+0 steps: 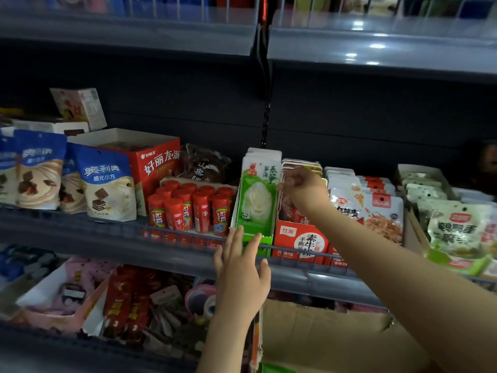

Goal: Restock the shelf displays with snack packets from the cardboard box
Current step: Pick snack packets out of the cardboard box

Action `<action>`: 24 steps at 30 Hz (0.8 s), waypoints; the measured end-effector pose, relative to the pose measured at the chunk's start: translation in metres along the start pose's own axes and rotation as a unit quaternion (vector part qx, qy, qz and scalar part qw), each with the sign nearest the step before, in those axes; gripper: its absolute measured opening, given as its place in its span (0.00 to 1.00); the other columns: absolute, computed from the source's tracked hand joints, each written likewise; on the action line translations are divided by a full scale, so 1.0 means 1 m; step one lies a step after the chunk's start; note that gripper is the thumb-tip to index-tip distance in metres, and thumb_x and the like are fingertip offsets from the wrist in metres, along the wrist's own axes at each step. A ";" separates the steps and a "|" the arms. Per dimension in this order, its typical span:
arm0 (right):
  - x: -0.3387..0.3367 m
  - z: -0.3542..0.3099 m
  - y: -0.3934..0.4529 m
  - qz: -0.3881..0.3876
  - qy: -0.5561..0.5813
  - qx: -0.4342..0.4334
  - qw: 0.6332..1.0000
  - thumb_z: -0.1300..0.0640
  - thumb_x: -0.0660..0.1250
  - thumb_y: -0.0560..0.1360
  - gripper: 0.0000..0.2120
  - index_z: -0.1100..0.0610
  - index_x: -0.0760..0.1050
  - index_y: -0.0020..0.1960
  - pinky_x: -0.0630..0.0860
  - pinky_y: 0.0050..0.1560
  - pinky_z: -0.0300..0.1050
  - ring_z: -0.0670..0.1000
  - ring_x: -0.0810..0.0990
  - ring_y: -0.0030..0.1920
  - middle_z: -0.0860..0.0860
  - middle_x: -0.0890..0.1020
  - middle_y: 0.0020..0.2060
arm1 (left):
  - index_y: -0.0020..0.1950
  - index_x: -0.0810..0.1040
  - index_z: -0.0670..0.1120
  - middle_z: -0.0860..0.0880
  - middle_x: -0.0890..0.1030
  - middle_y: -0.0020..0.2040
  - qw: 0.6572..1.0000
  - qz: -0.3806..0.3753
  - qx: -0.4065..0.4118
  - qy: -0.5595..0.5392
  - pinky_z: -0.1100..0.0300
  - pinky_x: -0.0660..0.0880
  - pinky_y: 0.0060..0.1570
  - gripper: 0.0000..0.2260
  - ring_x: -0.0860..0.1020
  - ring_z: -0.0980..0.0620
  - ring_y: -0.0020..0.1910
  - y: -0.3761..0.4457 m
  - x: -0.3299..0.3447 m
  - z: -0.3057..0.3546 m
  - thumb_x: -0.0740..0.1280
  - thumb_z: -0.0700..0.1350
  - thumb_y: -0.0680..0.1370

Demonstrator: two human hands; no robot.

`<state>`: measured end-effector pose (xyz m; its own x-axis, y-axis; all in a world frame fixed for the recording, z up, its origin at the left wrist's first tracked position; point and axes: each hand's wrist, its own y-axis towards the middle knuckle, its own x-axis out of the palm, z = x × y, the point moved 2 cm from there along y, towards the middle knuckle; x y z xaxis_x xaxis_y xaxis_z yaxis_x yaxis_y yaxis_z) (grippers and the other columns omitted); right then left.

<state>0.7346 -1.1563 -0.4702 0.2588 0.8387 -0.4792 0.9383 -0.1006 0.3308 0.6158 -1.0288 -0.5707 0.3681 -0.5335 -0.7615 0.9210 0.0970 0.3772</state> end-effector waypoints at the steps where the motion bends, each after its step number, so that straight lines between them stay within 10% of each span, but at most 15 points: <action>1: -0.006 0.000 -0.009 0.003 0.007 -0.014 1.000 0.63 0.64 0.76 0.08 0.58 0.76 0.54 0.71 0.25 0.31 0.38 0.75 0.26 0.50 0.80 0.37 | 0.75 0.58 0.56 0.54 0.48 0.78 1.000 0.005 0.003 -0.010 0.53 0.38 0.72 0.23 0.42 0.56 0.76 -0.001 0.000 0.002 0.57 0.51 0.81; 10: -0.074 0.032 -0.107 -0.016 0.058 -0.056 0.997 0.58 0.69 0.74 0.06 0.48 0.76 0.49 0.76 0.38 0.36 0.43 0.77 0.36 0.49 0.79 0.36 | 0.66 0.74 0.51 0.54 0.70 0.67 0.986 0.052 0.063 -0.146 0.60 0.59 0.67 0.19 0.65 0.55 0.67 -0.035 0.003 0.049 0.58 0.53 0.76; 24: -0.127 0.206 -0.239 -0.109 -0.009 0.158 0.981 0.58 0.72 0.72 0.06 0.51 0.78 0.48 0.77 0.44 0.40 0.51 0.80 0.41 0.54 0.82 0.41 | 0.57 0.77 0.52 0.54 0.78 0.52 0.940 -0.277 -0.052 -0.192 0.69 0.69 0.38 0.09 0.75 0.60 0.43 -0.098 0.110 0.089 0.62 0.44 0.79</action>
<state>0.5248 -1.3484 -0.6558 0.0461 0.8490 -0.5264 0.9953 -0.0840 -0.0482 0.5551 -1.1714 -0.6446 -0.2263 -0.7888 -0.5714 0.9727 -0.2144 -0.0893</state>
